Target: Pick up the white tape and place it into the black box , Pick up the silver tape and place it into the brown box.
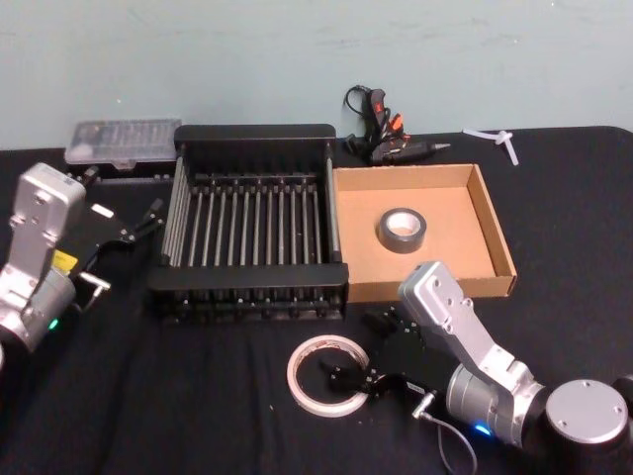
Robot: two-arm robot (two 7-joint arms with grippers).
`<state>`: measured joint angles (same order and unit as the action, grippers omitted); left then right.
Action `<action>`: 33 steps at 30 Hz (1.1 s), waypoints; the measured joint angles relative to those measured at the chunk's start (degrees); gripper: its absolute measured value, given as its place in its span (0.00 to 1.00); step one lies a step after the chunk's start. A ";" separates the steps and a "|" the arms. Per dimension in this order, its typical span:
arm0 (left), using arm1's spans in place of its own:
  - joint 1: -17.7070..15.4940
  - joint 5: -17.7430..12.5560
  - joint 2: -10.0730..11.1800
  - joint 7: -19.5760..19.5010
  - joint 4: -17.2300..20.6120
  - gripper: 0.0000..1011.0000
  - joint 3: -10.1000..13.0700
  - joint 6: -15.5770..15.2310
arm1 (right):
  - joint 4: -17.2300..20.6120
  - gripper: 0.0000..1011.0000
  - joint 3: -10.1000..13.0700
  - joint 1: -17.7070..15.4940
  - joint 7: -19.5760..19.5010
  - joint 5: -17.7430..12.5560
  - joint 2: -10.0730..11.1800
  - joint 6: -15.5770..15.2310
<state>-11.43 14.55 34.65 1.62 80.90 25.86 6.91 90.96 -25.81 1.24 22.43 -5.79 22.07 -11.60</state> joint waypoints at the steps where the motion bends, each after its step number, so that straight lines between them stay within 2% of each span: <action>1: 0.00 0.00 0.00 0.00 0.00 0.99 0.00 0.00 | -0.06 0.99 -0.01 0.02 -0.01 0.06 -0.01 0.02; 25: 0.00 0.00 0.00 0.00 0.00 0.99 0.00 0.00 | -0.58 0.99 0.10 0.13 -0.30 0.88 -0.40 -0.07; 33: 0.00 0.00 0.00 0.00 0.00 0.99 0.00 0.00 | -0.56 0.81 0.10 0.13 -0.28 0.88 -0.38 -0.07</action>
<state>-11.43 14.55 34.65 1.62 80.90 25.86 6.91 90.40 -25.71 1.37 22.16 -4.91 21.69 -11.67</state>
